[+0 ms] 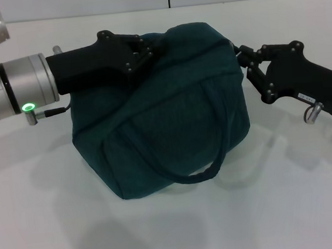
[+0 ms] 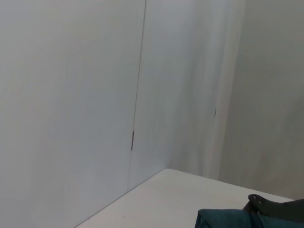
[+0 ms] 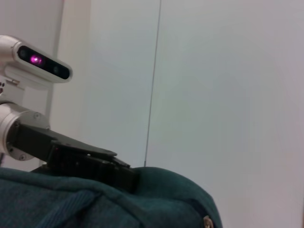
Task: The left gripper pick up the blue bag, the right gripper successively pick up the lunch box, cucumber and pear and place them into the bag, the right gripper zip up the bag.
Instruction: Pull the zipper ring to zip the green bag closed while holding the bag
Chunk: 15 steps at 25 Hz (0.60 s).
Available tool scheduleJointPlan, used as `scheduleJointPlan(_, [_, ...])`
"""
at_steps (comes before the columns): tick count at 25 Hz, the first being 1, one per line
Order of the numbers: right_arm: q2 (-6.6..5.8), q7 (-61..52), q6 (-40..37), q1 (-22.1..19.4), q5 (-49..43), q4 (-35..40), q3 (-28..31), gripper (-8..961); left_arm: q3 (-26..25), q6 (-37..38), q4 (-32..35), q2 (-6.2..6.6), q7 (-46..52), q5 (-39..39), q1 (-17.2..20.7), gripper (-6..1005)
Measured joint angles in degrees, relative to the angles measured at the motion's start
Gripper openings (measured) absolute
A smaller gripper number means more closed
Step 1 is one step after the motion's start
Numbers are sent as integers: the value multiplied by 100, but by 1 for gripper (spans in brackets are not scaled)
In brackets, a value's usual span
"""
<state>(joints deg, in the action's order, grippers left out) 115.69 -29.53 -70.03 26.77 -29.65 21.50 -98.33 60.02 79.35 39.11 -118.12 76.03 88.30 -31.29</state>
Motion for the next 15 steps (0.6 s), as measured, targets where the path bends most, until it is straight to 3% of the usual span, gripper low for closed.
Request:
scheduleJointPlan(6, [3,0,-39,-6,-5,1,-40,63,0,0,0,0,0,9,0,60])
scheduleJointPlan(11, [5,83,-286,-55,-6,3,-40,189,1,0,0,-3,-1,9,6,61])
scheduleJointPlan(15, [6,100,-328,-78,-6,2,-62,190,1,1,0,-9,-1,9,14,61])
